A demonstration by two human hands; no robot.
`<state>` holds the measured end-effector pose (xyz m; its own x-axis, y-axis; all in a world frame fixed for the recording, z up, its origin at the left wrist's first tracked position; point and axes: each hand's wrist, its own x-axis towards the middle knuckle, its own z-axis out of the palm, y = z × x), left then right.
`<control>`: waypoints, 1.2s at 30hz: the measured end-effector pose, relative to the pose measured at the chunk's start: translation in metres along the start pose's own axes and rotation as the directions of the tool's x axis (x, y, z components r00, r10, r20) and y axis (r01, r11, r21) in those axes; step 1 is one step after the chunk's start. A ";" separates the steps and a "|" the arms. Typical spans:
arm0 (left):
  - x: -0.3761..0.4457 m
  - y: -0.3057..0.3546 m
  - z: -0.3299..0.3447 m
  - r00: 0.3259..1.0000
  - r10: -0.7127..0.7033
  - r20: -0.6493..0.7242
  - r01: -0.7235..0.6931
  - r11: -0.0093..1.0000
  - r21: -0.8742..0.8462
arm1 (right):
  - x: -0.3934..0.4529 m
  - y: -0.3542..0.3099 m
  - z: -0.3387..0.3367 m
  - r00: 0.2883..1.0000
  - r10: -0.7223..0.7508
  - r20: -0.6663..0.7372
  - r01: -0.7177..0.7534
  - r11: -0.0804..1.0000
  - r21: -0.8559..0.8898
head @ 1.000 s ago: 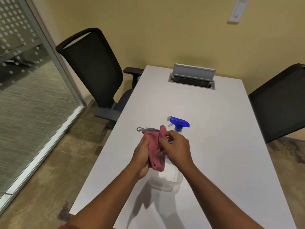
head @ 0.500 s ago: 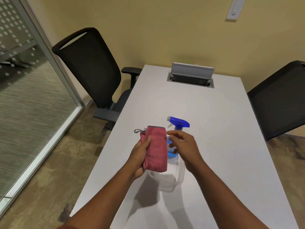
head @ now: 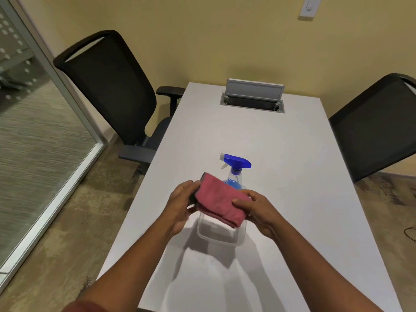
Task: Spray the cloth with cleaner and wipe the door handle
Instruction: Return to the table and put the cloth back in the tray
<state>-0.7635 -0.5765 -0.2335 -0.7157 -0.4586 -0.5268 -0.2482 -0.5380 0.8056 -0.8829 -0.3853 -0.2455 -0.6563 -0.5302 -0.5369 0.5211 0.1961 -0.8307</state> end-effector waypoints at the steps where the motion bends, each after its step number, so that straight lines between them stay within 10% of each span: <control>1: 0.001 -0.002 -0.004 1.000 -0.029 0.011 0.028 0.995 0.092 | 0.001 0.001 -0.005 1.000 0.013 -0.009 -0.013 1.000 0.027; 9: 0.015 -0.038 -0.012 0.999 0.046 -0.012 -0.025 0.715 0.699 | 0.009 0.027 -0.017 0.994 -0.012 -0.111 -0.026 0.941 -0.337; 13: 0.022 -0.048 0.000 0.983 0.175 0.060 -0.128 0.410 0.903 | 0.015 0.034 -0.012 0.971 -0.221 -0.091 0.037 0.515 -0.856; 20: 0.043 -0.063 0.011 0.958 0.200 0.205 -0.218 0.047 0.975 | 0.037 0.040 -0.008 0.964 -0.260 0.058 0.034 -0.097 -0.995; 30: 0.069 -0.073 0.010 0.919 0.109 0.378 -0.301 -0.425 0.854 | 0.049 0.057 0.006 0.982 -0.184 0.029 -0.016 -0.239 -0.971; 36: 0.072 -0.066 0.020 0.784 0.035 0.619 -0.582 -0.302 0.755 | 0.036 0.049 0.005 0.918 -0.380 0.118 0.027 -0.236 -0.971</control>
<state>-0.8119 -0.5598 -0.3188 -0.9743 0.0596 -0.2173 -0.0008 0.9634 0.2680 -0.8778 -0.3986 -0.3047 -0.7355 -0.6584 -0.1597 -0.6710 0.7405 0.0378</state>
